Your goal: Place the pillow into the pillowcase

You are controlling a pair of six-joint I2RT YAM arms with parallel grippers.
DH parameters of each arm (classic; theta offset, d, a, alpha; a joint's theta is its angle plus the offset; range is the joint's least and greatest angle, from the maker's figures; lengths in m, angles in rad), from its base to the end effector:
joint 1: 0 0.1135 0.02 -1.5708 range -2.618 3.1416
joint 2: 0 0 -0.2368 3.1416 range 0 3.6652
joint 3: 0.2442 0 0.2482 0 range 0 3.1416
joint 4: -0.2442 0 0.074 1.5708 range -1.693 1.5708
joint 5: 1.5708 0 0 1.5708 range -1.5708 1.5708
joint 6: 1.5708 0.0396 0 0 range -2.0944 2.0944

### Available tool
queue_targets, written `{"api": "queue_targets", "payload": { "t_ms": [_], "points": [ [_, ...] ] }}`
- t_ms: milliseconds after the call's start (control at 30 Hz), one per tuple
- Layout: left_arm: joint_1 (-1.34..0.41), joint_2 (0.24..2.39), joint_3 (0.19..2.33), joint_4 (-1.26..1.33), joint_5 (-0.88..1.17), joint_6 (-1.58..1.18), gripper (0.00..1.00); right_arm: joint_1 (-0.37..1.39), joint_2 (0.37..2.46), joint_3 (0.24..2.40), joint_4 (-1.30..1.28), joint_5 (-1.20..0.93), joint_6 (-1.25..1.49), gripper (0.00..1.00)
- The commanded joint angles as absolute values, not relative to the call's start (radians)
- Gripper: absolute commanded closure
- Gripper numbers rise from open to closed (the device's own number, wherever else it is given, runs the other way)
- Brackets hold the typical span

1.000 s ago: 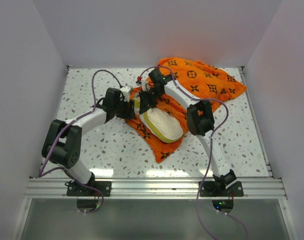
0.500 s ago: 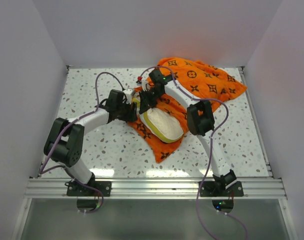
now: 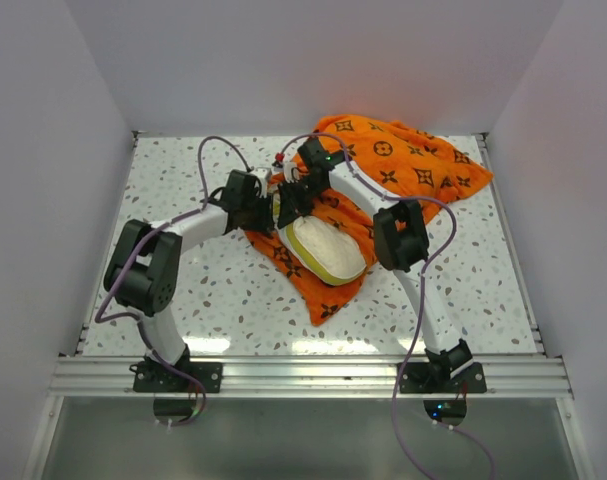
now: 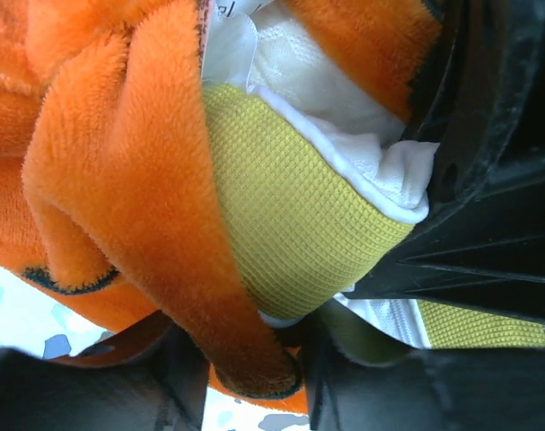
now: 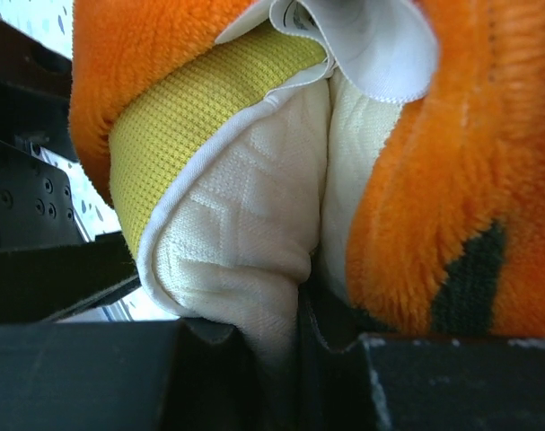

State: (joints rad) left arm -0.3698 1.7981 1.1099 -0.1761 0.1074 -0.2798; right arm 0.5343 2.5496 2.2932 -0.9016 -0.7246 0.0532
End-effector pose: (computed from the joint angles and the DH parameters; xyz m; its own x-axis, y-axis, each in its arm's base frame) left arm 0.3445 -0.1381 0.1514 -0.7988 0.0152 -0.6014 0.2119 0.9427 -0.2576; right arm 0.4223 0.2804 0.1477 -0.8197 -0.4387 -0.3683 -0.5674 0.5331 0.6276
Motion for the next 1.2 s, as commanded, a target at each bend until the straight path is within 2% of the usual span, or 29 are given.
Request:
{"api": "queue_targets", "payload": {
  "t_ms": [0,100,367,467,800,833,867,967,1100,1167],
  "points": [
    [-0.359,1.824,1.14,-0.225,0.002,-0.293,0.59,0.514,2.576,2.241,-0.936,-0.592,0.038,1.0],
    [-0.353,1.813,1.137,-0.245,-0.064,-0.275,0.66,0.515,2.579,2.232,-0.937,-0.559,0.032,1.0],
    [-0.288,1.859,1.117,-0.337,-0.129,-0.232,0.69,0.517,2.586,2.23,-0.925,-0.532,0.044,1.0],
    [-0.29,1.862,1.108,-0.371,-0.12,-0.207,0.73,0.517,2.588,2.233,-0.923,-0.517,0.044,1.0],
    [-0.278,1.847,1.063,-0.426,-0.153,-0.147,0.78,0.531,2.6,2.241,-0.914,-0.466,0.055,1.0],
    [-0.273,1.851,1.066,-0.423,-0.156,-0.147,0.81,0.534,2.602,2.24,-0.913,-0.463,0.055,1.0],
    [-0.262,1.867,1.072,-0.425,-0.158,-0.147,0.91,0.532,2.602,2.24,-0.913,-0.459,0.057,1.0],
    [-0.249,1.897,1.106,-0.481,-0.155,-0.144,1.0,0.538,2.597,2.24,-0.913,-0.423,0.054,1.0],
    [-0.253,1.844,1.086,-0.535,-0.117,-0.092,1.0,0.548,2.599,2.252,-0.913,-0.352,0.061,1.0],
    [-0.256,1.781,1.069,-0.537,-0.109,-0.075,0.93,0.549,2.605,2.255,-0.913,-0.33,0.069,1.0]
  ]
}}
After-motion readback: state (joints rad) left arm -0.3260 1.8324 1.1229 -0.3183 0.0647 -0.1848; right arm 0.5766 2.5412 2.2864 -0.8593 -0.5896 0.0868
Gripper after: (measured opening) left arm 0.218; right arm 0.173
